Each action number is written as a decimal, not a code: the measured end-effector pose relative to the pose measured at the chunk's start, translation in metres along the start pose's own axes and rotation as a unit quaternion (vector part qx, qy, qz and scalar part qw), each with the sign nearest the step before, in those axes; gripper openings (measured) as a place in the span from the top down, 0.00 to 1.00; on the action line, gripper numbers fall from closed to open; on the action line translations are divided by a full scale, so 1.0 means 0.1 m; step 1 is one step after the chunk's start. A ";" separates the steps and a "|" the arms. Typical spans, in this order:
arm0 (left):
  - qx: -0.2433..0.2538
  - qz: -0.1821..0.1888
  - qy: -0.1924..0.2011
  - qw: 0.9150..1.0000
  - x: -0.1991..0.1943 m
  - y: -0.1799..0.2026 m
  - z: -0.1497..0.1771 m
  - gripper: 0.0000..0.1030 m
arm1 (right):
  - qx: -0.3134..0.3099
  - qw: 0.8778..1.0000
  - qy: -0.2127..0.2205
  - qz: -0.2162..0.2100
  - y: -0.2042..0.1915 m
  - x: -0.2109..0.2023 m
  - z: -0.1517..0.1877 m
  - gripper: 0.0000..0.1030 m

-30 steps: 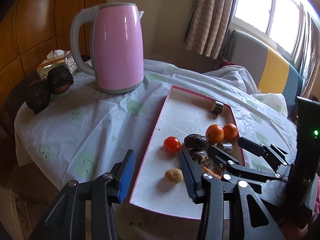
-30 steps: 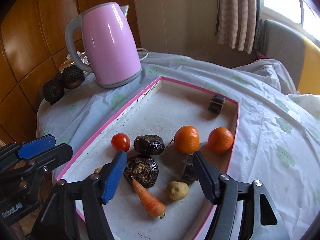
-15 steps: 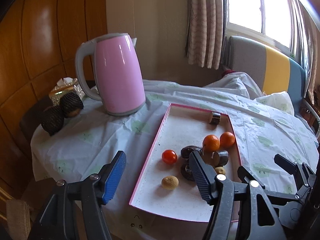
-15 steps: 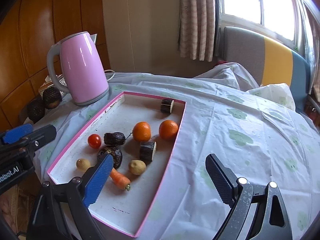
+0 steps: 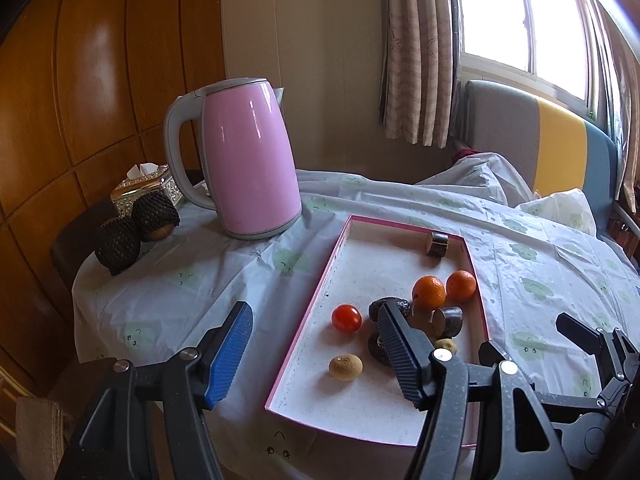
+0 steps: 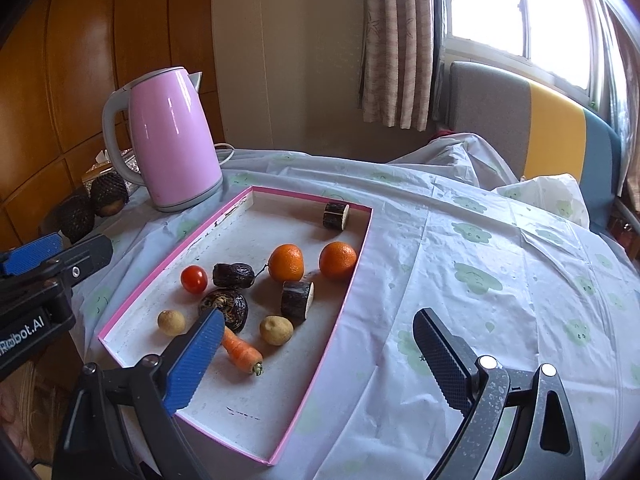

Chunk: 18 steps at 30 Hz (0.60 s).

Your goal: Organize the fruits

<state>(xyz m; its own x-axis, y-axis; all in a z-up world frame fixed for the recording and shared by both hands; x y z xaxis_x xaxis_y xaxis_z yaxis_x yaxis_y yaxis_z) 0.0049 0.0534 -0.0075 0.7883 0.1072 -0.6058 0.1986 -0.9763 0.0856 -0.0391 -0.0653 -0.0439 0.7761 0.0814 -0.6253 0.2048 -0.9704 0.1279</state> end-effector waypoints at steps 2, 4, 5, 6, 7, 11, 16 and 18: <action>-0.001 0.001 -0.003 1.000 0.01 0.00 0.01 0.36 | -0.001 1.000 0.000 -0.001 -0.01 0.01 -0.01 0.07; -0.002 0.001 -0.007 1.000 0.03 0.00 0.02 0.36 | -0.002 1.000 0.000 -0.001 -0.01 0.01 -0.01 0.07; -0.003 0.002 -0.008 1.000 0.03 -0.01 0.02 0.36 | -0.003 1.000 0.000 -0.001 -0.02 0.01 -0.01 0.07; -0.003 0.003 -0.010 1.000 0.04 -0.01 0.02 0.36 | -0.004 1.000 -0.001 -0.001 -0.02 0.01 -0.01 0.07; -0.004 0.003 -0.012 1.000 0.05 -0.01 0.03 0.36 | -0.005 1.000 -0.002 -0.003 -0.02 0.02 -0.01 0.07; -0.005 0.003 -0.013 1.000 0.07 -0.01 0.03 0.36 | -0.005 1.000 -0.003 -0.003 -0.04 0.03 -0.01 0.07; -0.005 0.005 -0.016 1.000 0.09 -0.01 0.03 0.36 | -0.008 1.000 -0.004 -0.005 -0.05 0.04 -0.02 0.07; -0.005 0.007 -0.018 1.000 0.09 -0.01 0.03 0.36 | -0.008 1.000 -0.005 -0.005 -0.05 0.05 -0.02 0.07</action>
<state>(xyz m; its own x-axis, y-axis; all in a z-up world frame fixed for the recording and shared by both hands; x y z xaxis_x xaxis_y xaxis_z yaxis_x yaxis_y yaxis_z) 0.0097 0.0548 -0.0159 0.7702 0.0868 -0.6319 0.1942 -0.9756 0.1027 -0.0351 -0.0599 -0.0466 0.7679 0.0888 -0.6344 0.2222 -0.9658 0.1337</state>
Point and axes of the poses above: each gripper's, at about its wrist camera, not at the fingertips, and x roughly the way its jaws point, y to its right, z to its underside, the point moved 4 cm from there along x, roughly the way its jaws point, and after that the axes turned 10 degrees about -x, right-handed, at the moved point
